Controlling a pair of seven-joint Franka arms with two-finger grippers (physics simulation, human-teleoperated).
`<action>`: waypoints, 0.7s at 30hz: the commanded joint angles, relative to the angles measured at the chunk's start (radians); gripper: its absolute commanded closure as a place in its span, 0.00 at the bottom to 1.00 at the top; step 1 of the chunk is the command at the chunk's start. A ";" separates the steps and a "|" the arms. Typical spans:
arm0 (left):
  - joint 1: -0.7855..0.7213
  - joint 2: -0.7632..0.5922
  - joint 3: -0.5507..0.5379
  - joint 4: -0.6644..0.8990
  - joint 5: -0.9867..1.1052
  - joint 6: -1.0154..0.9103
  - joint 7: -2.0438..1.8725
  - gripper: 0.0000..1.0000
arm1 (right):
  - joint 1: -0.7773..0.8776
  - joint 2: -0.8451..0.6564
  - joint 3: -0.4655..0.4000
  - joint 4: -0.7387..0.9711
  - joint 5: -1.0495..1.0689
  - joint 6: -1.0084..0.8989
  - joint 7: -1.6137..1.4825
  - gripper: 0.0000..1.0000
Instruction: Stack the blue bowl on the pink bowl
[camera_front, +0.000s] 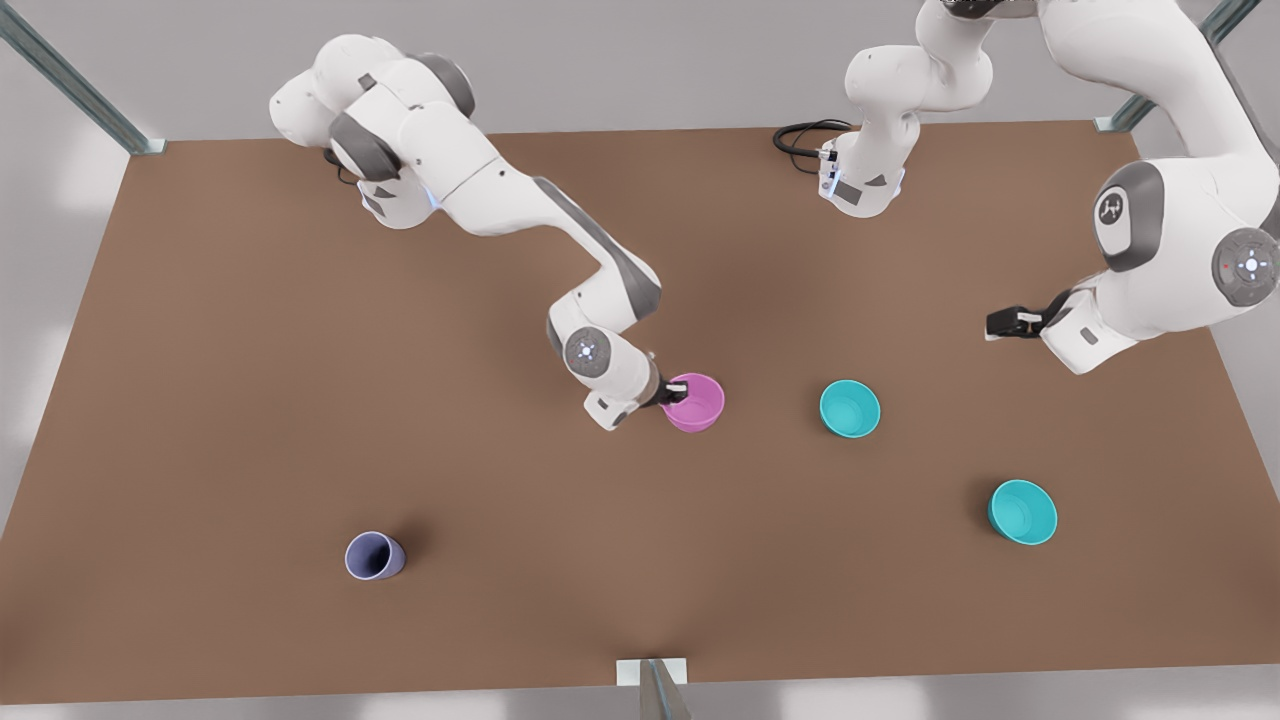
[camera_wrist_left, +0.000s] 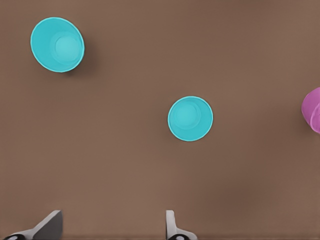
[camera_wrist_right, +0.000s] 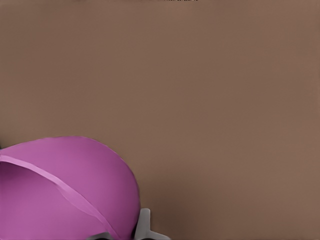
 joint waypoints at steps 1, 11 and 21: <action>0.004 0.042 0.000 -0.005 -0.032 -0.008 -0.007 0.00 | -0.001 0.019 0.000 0.010 -0.023 0.112 0.888 0.79; 0.022 0.450 -0.026 -0.068 -0.333 0.585 0.085 0.00 | -0.056 -0.035 0.009 0.052 -0.010 0.009 0.887 0.00; -0.042 0.439 -0.026 -0.284 -0.314 0.697 0.156 0.00 | -0.622 -0.494 -0.055 0.337 -0.524 -1.195 -0.568 0.00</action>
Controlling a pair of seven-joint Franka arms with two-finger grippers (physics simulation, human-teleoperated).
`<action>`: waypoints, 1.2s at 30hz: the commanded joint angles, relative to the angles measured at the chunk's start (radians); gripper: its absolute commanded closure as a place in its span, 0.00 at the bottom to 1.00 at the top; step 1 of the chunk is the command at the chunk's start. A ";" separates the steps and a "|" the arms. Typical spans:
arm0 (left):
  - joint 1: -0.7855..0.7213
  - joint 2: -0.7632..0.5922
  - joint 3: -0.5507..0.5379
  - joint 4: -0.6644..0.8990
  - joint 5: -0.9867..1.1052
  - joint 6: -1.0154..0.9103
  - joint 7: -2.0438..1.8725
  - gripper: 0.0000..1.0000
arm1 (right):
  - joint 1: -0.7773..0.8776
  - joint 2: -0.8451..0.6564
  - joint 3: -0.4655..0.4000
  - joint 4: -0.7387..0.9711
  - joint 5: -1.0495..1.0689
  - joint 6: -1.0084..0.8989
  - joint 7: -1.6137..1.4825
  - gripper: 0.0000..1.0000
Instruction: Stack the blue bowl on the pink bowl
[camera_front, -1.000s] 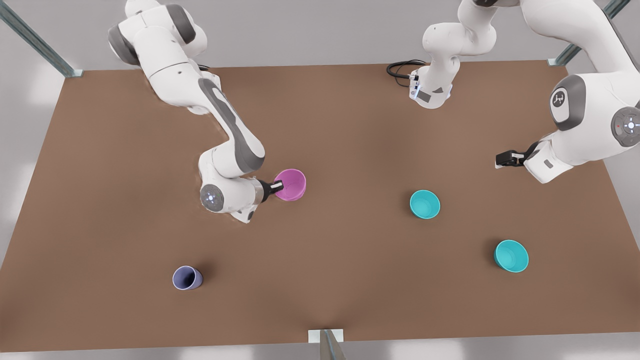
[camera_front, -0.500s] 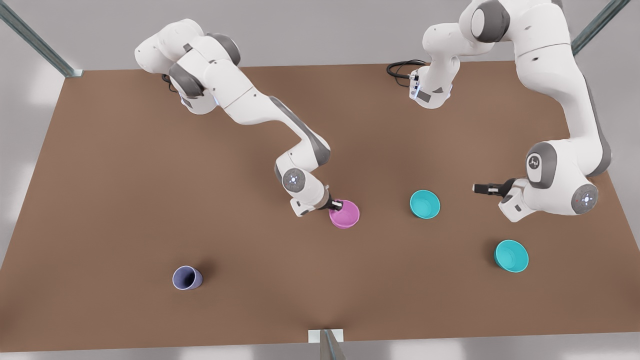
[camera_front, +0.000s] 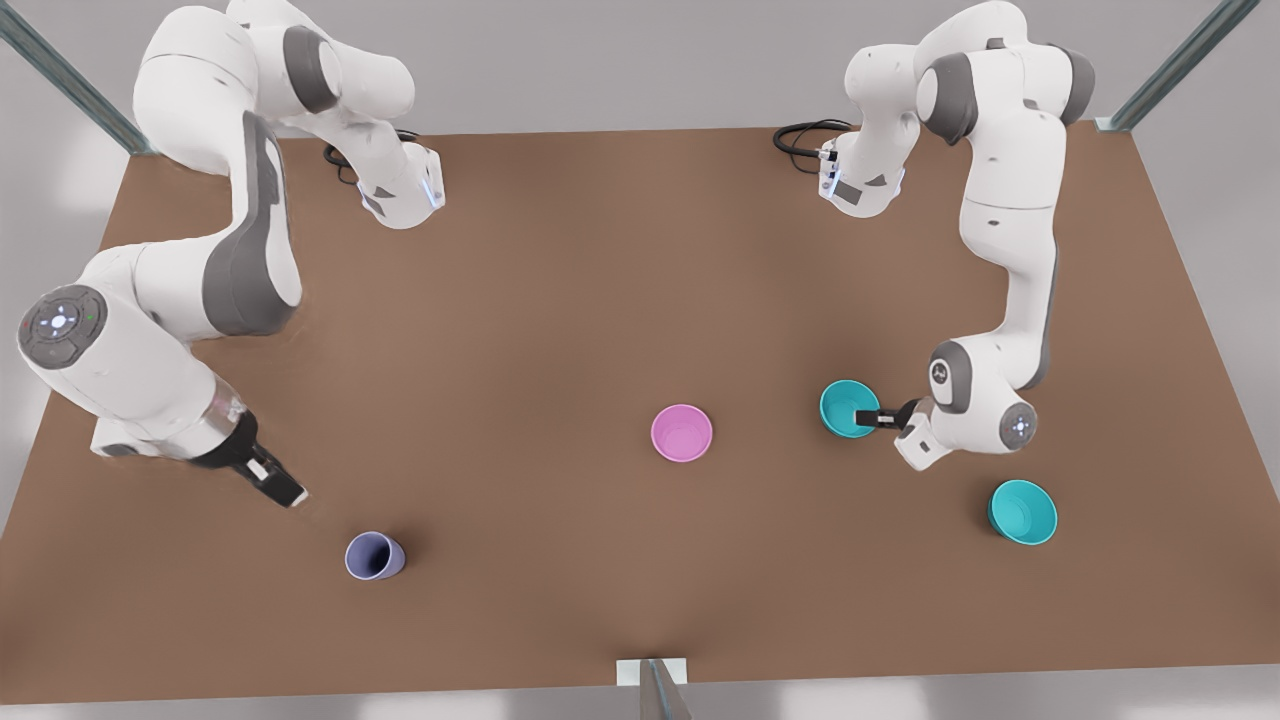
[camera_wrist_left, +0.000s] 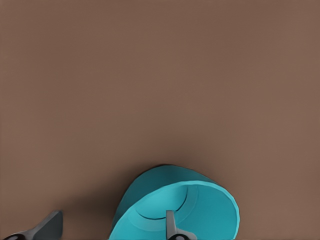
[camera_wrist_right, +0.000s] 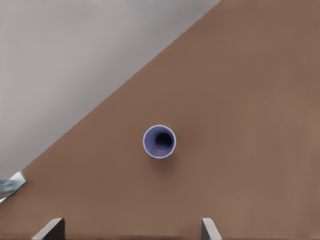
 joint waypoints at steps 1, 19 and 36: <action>0.001 -0.001 0.000 -0.008 -0.002 0.084 0.093 0.14 | -0.008 -0.151 0.000 -0.034 -0.092 -0.464 -0.738 0.00; -0.188 -0.040 -0.002 0.352 -0.008 0.008 -0.293 0.79 | -0.026 -0.208 0.008 -0.228 -0.097 -0.378 -0.853 0.00; -0.455 0.025 -0.021 0.305 0.012 0.227 -0.662 0.79 | -0.026 -0.197 0.009 -0.228 -0.086 -0.380 -0.850 0.00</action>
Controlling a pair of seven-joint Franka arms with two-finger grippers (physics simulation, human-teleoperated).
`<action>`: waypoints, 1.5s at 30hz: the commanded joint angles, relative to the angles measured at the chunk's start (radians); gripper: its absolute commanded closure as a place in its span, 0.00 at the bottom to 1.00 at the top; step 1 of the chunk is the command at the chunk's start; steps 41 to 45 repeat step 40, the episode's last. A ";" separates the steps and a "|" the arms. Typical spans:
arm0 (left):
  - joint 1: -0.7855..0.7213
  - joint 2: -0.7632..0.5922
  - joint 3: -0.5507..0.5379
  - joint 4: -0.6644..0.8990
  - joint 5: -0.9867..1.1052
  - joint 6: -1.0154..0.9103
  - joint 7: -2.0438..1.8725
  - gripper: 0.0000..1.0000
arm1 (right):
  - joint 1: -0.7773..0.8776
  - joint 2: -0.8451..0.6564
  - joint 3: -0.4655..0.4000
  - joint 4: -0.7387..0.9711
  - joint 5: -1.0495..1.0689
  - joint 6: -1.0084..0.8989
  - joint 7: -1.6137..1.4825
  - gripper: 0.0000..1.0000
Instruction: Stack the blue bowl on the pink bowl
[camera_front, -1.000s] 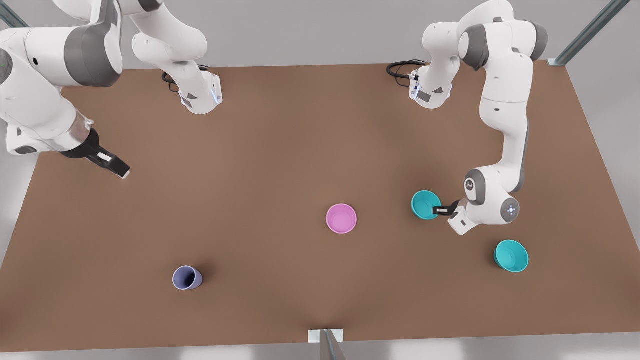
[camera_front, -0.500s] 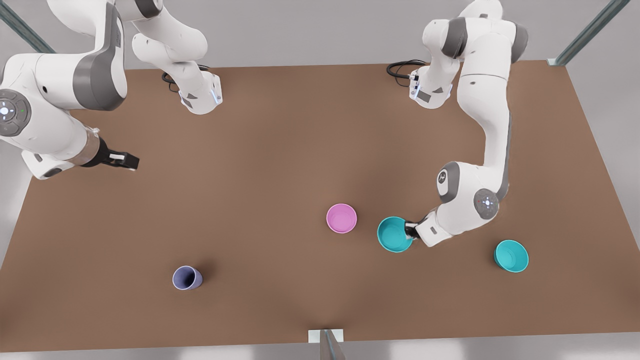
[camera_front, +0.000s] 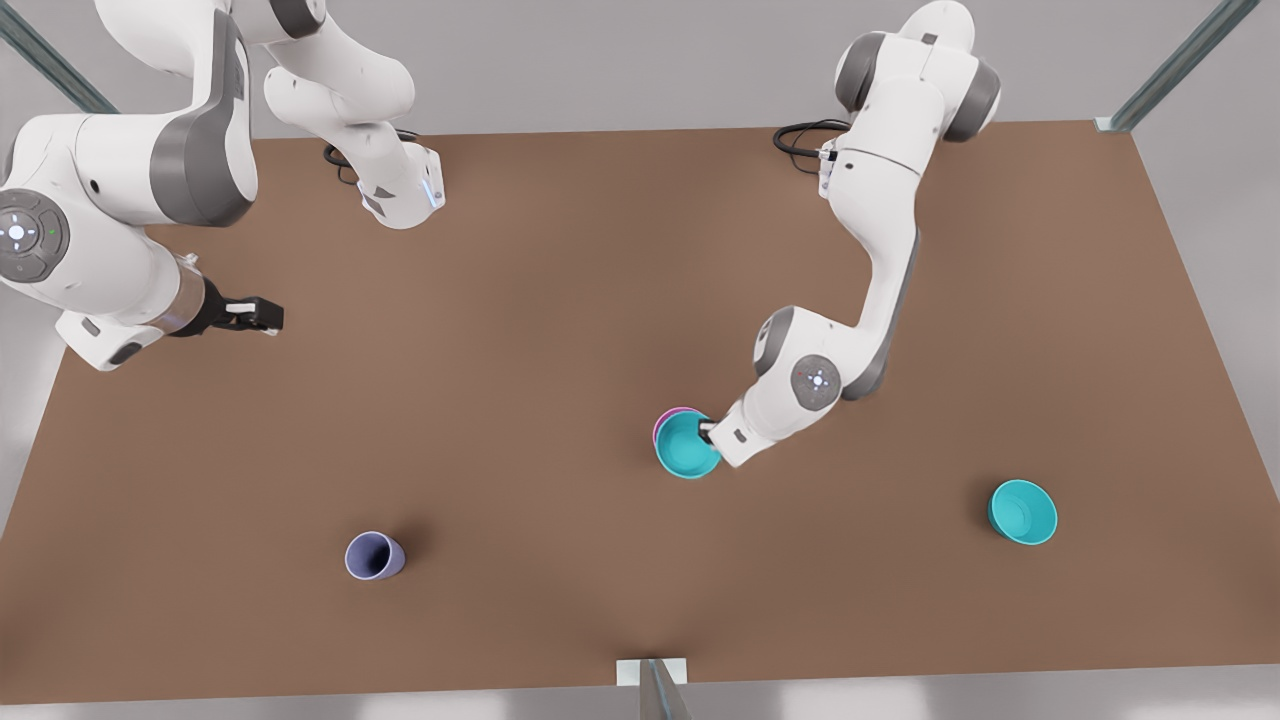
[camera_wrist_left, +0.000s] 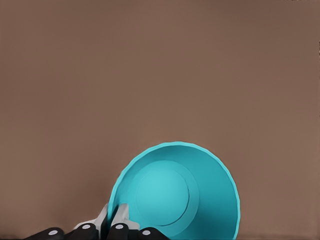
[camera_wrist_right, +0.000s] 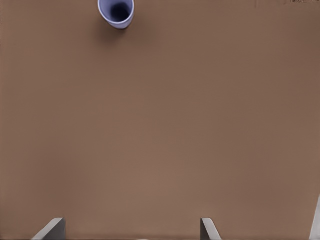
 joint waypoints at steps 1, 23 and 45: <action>-0.002 -0.014 -0.013 -0.031 0.005 0.096 -0.245 0.79 | 0.000 -0.001 0.000 0.000 0.001 -0.003 -0.127 0.00; 0.009 -0.029 -0.048 -0.169 0.006 0.183 -0.228 0.25 | 0.000 0.003 0.000 0.000 0.001 -0.003 -0.125 0.00; 0.385 -0.421 -0.071 0.292 0.387 -1.050 0.070 0.00 | 0.002 0.005 0.001 0.000 0.001 0.001 -0.124 0.00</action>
